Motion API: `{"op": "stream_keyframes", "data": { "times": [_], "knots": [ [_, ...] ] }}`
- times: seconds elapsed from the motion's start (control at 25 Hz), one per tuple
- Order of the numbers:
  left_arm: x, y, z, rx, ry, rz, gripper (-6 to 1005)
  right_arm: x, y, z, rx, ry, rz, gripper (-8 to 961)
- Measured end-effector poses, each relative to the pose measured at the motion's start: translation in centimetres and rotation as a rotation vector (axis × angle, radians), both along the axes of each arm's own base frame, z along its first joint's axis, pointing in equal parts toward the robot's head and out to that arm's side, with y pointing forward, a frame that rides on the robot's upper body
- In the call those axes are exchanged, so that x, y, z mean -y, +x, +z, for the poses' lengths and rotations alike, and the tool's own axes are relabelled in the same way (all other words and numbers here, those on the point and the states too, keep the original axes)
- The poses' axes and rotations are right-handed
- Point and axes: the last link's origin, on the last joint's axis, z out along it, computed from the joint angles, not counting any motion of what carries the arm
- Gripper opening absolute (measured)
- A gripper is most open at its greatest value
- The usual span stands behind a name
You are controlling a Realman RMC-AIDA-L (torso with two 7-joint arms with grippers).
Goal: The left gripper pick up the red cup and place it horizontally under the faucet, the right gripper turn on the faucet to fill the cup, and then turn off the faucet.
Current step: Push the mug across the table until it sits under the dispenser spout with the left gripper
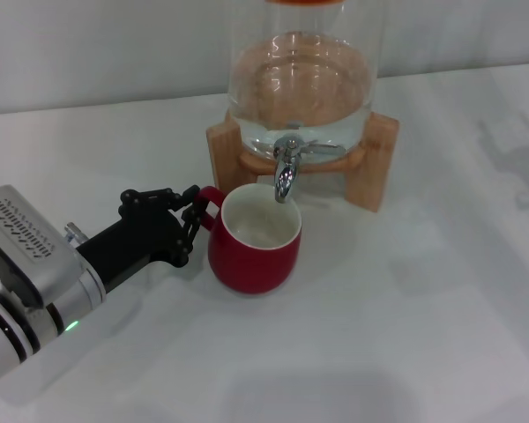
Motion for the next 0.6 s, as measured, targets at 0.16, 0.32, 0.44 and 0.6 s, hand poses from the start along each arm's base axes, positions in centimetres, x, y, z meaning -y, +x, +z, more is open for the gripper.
{"op": "stream_keyframes", "data": {
  "times": [0.16,0.32,0.44,0.6],
  "knots": [
    [-0.07,-0.10,-0.40,-0.035,-0.009,0.003,110,-0.06,-0.06,0.00,0.000,0.000,0.002,718],
    [-0.07,-0.06,-0.58,-0.044,-0.012,0.005,111,-0.15,-0.14,0.00,0.000,0.000,0.004,719],
    [-0.09,-0.06,-0.57,-0.043,-0.011,0.007,111,-0.25,-0.23,-0.01,0.000,0.000,0.006,719],
    [-0.12,-0.08,-0.54,-0.043,-0.009,0.008,111,-0.27,-0.26,-0.04,-0.001,-0.001,0.007,719]
  ]
}}
